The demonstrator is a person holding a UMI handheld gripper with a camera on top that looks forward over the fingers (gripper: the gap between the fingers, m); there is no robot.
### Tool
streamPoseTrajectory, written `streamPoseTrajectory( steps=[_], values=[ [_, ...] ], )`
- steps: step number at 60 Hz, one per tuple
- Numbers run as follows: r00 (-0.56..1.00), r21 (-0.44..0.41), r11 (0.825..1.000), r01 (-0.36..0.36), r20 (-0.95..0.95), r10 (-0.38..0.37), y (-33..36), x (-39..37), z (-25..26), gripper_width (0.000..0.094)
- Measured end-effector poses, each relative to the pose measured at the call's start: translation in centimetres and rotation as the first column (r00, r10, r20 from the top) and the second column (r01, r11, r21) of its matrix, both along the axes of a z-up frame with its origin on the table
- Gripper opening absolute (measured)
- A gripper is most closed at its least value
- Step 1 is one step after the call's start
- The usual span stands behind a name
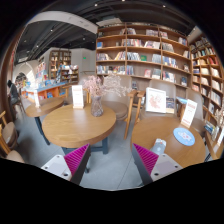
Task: Arrange mouse
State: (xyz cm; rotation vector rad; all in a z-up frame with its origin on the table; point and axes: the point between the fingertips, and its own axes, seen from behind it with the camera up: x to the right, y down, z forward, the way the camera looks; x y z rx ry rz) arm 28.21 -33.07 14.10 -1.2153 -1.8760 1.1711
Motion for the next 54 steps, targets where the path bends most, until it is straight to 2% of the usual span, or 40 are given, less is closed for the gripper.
streamPoseTrajectory(
  steps=[18, 31, 45, 54],
  values=[
    [0.993, 0.038, 0.993, 0.113, 0.016, -0.113, 5.4, -3.5, -2.5, 0.0855],
    [0.972, 0.069, 0.971, 0.227, 0.044, -0.23, 11.1, -5.7, -4.7, 0.0852],
    [0.949, 0.103, 0.947, 0.303, 0.059, -0.31, 15.3, -7.3, -7.2, 0.0852],
    [0.939, 0.1, 0.94, 0.327, 0.079, -0.335, 16.8, -8.4, -8.7, 0.0852]
  ],
)
